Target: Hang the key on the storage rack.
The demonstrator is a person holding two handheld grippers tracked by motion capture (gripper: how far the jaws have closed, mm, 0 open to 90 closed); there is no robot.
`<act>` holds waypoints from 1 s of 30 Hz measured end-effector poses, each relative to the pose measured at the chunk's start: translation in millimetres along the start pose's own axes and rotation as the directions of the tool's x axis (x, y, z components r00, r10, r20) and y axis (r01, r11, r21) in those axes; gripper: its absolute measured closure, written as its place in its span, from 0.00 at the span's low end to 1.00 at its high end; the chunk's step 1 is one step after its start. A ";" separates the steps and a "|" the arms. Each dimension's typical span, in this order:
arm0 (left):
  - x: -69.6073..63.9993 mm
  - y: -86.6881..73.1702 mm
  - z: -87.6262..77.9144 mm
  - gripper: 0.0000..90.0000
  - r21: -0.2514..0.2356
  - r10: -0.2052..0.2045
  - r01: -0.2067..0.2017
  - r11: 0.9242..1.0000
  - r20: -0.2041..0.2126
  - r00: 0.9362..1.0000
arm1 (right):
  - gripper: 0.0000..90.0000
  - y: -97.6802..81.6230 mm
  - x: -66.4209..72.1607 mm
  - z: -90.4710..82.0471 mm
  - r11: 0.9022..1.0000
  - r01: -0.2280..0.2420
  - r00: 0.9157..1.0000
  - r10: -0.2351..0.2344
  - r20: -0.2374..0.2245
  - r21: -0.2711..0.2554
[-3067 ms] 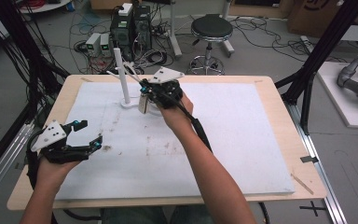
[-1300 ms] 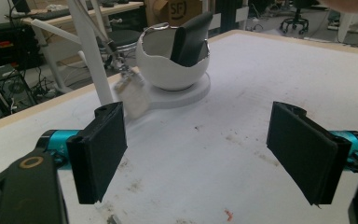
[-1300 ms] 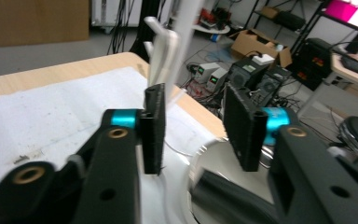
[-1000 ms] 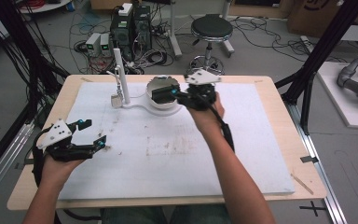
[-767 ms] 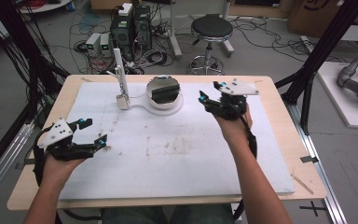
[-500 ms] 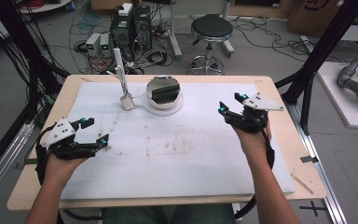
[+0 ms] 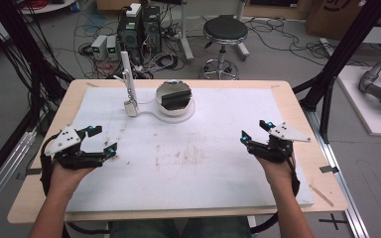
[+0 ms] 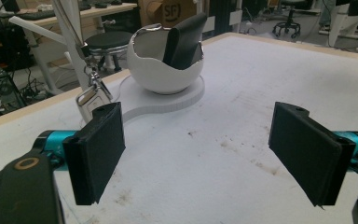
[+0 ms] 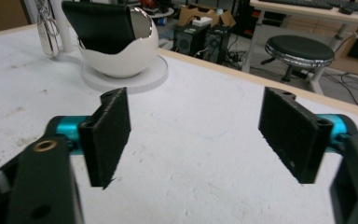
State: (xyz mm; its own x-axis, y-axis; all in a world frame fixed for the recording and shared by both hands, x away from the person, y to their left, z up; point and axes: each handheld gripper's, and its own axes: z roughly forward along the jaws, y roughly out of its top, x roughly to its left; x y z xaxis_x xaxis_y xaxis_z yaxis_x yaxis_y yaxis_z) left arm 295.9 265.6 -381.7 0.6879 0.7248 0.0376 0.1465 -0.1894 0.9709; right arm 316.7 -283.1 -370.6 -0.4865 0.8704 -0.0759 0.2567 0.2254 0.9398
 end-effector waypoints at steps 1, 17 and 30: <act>-0.1 0.0 -0.1 0.20 -0.001 0.001 -0.001 1.000 0.001 1.000 | 0.26 -1.3 0.5 0.0 1.000 -0.005 1.000 0.005 0.003 0.005; -2.5 0.3 3.8 0.20 0.010 0.010 -0.009 1.000 -0.010 1.000 | 0.25 -12.1 -5.8 -5.3 1.000 -0.002 1.000 0.001 0.020 0.015; 0.0 -3.1 3.0 0.20 0.023 0.005 -0.004 1.000 -0.012 1.000 | 0.25 -13.4 -5.7 -3.3 1.000 -0.001 1.000 0.000 0.018 0.024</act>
State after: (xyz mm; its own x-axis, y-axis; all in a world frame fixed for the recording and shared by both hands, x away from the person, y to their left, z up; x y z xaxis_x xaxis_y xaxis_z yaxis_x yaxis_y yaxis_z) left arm 297.5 264.2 -385.4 0.6796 0.7322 0.0451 0.1596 -0.2076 0.9651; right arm 313.3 -292.5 -381.7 -0.4709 0.8784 -0.0817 0.2773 0.2353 0.9315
